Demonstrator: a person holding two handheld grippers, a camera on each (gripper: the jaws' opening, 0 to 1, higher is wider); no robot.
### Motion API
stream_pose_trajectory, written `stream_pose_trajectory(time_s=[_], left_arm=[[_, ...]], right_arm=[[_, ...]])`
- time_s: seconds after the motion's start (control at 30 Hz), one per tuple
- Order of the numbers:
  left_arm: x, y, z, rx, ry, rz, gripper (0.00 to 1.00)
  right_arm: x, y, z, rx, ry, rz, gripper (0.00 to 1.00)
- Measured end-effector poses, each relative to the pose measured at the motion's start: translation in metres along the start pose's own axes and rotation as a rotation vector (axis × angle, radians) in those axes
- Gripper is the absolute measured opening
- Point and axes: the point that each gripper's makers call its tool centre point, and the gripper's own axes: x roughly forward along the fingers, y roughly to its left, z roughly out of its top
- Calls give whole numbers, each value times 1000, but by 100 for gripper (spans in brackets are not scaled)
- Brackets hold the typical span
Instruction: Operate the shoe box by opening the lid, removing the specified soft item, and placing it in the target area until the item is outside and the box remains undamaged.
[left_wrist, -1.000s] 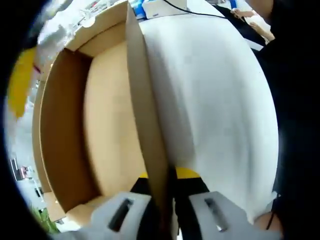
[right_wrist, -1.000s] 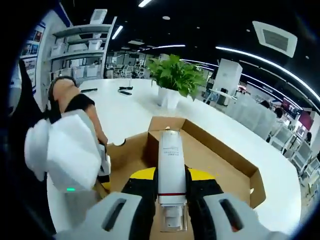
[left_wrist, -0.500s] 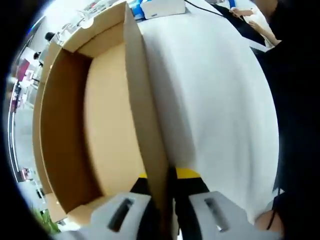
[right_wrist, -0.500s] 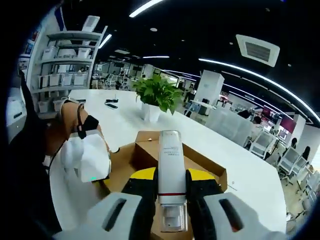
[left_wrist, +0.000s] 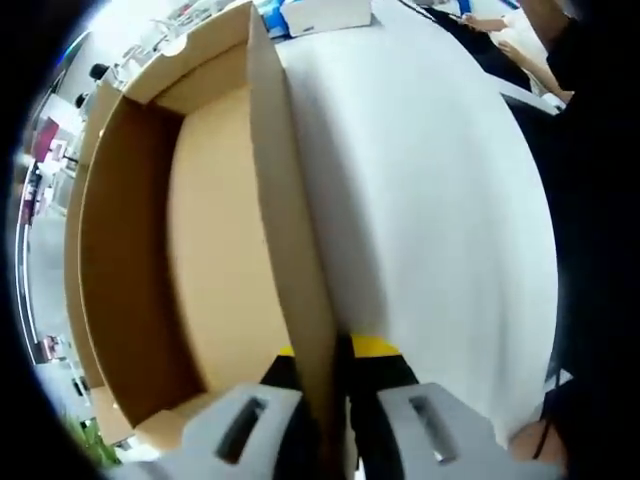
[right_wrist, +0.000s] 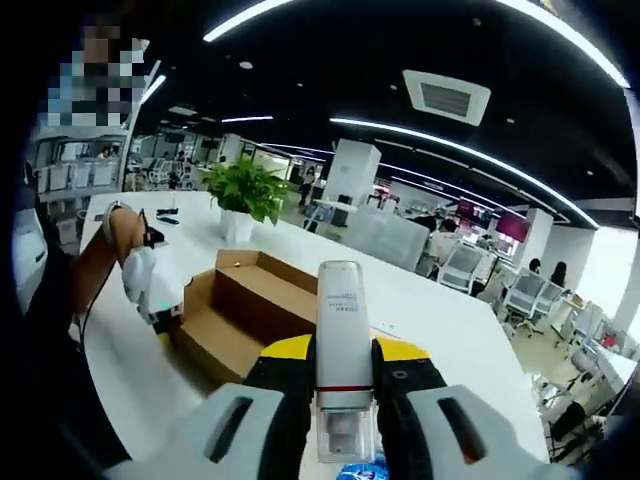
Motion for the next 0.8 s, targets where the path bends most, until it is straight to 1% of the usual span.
stream_pose_trajectory(time_s=[0.03,0.1,0.2,0.23,0.27,0.33,0.43,0.53,0.57,0.73,0.77,0.8], left_arm=[[0,0,0,0,1,1,5],[0,1,1,3,2,0,5],[0,1,1,2,2,0,5],[0,0,1,1,2,1,5],[0,0,1,1,2,2,5],[-1,-1,1,1,4,3,5],[0,-1,1,0,7,5,5],[0,-3,0,0,9,6,5],[0,-3,0,-1,9,7,5],[0,-3,-1,-6,10,9,4],[0,-3,-1,-6,10,9,4],[0,-3,-1,-7,11,9,4]], right_arm=[[-9,-8,-1,-2,1,-29,21],[-23,-17,-2,3,5,-55,21],[-36,-28,-4,13,0,-83,21],[-43,-34,-7,14,1,-108,21],[-49,-40,-15,17,28,-132,21],[-56,-46,-21,16,36,-157,21],[-69,-59,-33,39,48,-192,21],[-76,-68,-47,48,78,-218,21],[-80,-72,-54,50,94,-233,21],[-91,-79,-81,80,136,-247,21],[-93,-80,-89,104,148,-255,21],[-94,-81,-92,111,149,-257,21]])
